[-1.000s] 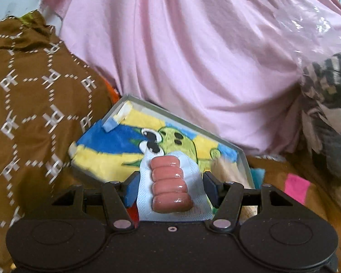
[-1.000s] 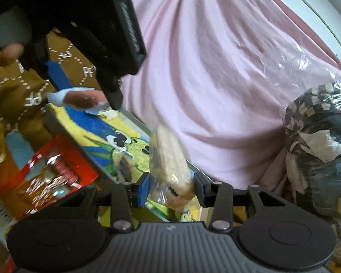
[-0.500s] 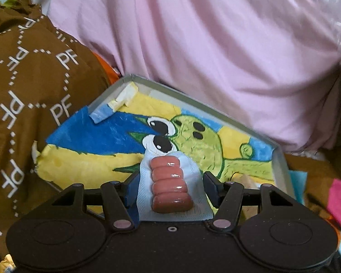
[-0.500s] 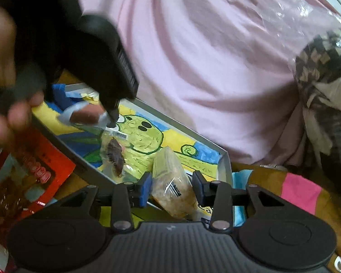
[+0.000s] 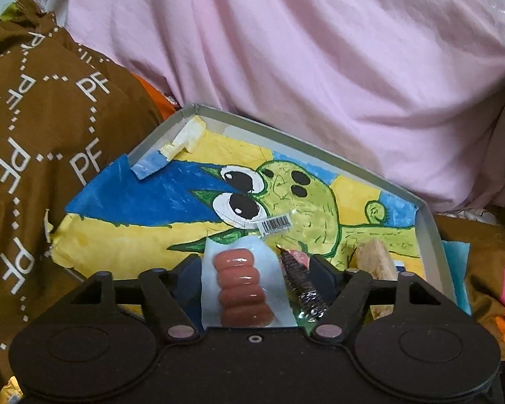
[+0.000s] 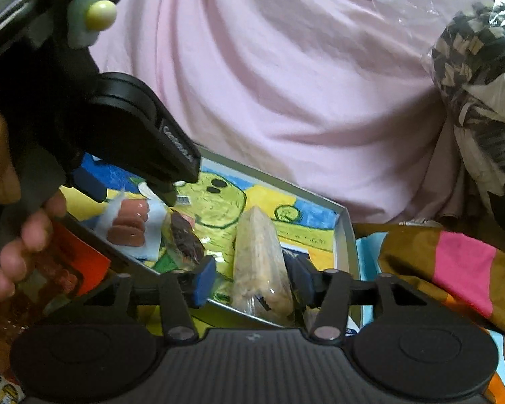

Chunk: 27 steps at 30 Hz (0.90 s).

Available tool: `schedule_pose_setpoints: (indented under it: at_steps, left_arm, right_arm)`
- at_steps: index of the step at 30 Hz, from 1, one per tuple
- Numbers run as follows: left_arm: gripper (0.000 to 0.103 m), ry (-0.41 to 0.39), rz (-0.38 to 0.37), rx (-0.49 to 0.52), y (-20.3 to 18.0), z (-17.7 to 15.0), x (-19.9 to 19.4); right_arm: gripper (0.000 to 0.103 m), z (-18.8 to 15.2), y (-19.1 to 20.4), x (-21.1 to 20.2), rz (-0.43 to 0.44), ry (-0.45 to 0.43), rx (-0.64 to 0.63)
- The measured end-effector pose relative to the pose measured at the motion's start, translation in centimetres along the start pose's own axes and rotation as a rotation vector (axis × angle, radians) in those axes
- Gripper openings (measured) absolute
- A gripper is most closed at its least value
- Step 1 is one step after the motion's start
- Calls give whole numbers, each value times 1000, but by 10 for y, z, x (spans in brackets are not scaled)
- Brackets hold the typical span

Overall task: Organize snacks
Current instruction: 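Lower both snacks into the tray and open both tools, then move both tools back over the remaining snack pile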

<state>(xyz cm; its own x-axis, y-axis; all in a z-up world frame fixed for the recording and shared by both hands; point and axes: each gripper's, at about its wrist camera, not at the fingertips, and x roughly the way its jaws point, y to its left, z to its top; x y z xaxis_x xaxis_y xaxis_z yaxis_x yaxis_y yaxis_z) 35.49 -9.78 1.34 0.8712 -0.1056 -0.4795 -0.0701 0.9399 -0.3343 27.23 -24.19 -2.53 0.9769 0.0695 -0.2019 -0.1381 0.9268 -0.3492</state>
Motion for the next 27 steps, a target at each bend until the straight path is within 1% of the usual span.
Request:
schedule_pose_setpoints:
  at_steps: [2,3,5,7,9,11,14,18,25,27]
  left_arm:
    - [81,-11,-4,0,-1,2,-7]
    - [82,-20,-6,2,-1,3,-13]
    - [89,-36,-10,12,-1,4,-24]
    - [93,-61,-10,26,-1,5,-36]
    - [99,-83,-12,33,0,5,-51]
    - [101,-109,-15,29,2,5,-66]
    - [102,-128,-27,37,6,3,-88]
    - [102,-156,-30,57,7,-2,-116]
    - [102,-194,-38,72,16,-16,-166]
    - [102,-199,-37,77,20,-23,-178]
  right_arm:
    - [72,3,-2,-4,6,-14,15]
    - [74,4,-2,-8,6,-22,21]
    - [84,7,-4,-16,-1,-46,31]
    - [89,11,-6,-26,-8,-75,45]
    - [94,14,-9,-37,-16,-101,68]
    - [99,18,-13,-50,-26,-129,101]
    - [103,21,-18,-67,-50,-166,146]
    - [103,23,-27,-93,-65,-202,204]
    - [103,20,-35,-139,-59,-235,248]
    - [103,17,-36,-156,-73,-254,253]
